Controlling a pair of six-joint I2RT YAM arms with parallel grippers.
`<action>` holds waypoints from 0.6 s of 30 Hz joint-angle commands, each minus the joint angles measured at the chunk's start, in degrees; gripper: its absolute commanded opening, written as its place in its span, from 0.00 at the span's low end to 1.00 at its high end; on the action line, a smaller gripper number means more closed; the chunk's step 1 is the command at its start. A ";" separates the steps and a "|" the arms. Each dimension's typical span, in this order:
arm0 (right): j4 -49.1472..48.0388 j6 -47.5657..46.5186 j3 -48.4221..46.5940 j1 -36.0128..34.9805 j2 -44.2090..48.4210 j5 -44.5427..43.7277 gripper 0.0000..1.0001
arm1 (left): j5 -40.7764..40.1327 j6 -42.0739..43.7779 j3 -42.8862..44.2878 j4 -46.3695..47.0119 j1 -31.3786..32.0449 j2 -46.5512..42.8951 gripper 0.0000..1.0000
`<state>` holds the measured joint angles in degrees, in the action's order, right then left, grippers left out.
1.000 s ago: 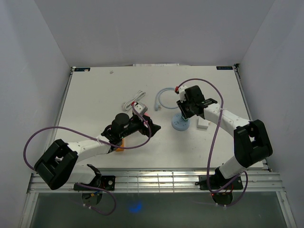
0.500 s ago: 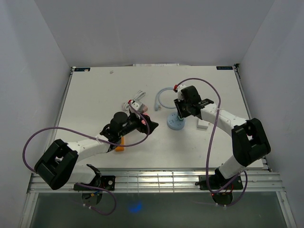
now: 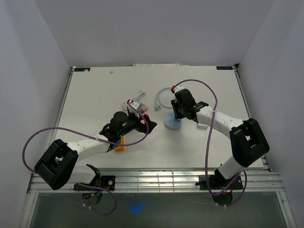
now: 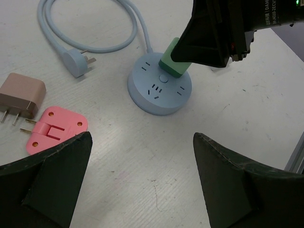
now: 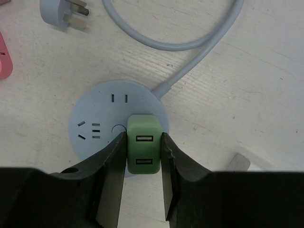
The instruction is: Insert the plug
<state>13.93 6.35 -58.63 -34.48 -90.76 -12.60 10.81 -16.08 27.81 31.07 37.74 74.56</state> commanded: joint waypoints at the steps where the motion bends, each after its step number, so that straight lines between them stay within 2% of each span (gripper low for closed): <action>1: 5.66 3.05 3.61 -0.85 -3.81 0.12 0.08 | -1.05 -0.97 1.45 -0.57 -0.73 -1.44 0.98; 9: 3.65 7.00 7.91 -1.55 -4.69 2.40 0.08 | -0.96 -1.50 1.10 -0.84 -1.70 -1.97 0.98; 18: 1.54 11.23 11.52 -3.58 -3.19 -0.59 0.08 | -0.53 -1.77 1.28 -0.84 -2.14 -1.35 0.98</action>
<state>3.97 13.37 -52.95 -36.80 -89.47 -16.93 10.24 -17.45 27.81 30.30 36.03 74.46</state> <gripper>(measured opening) 0.369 0.979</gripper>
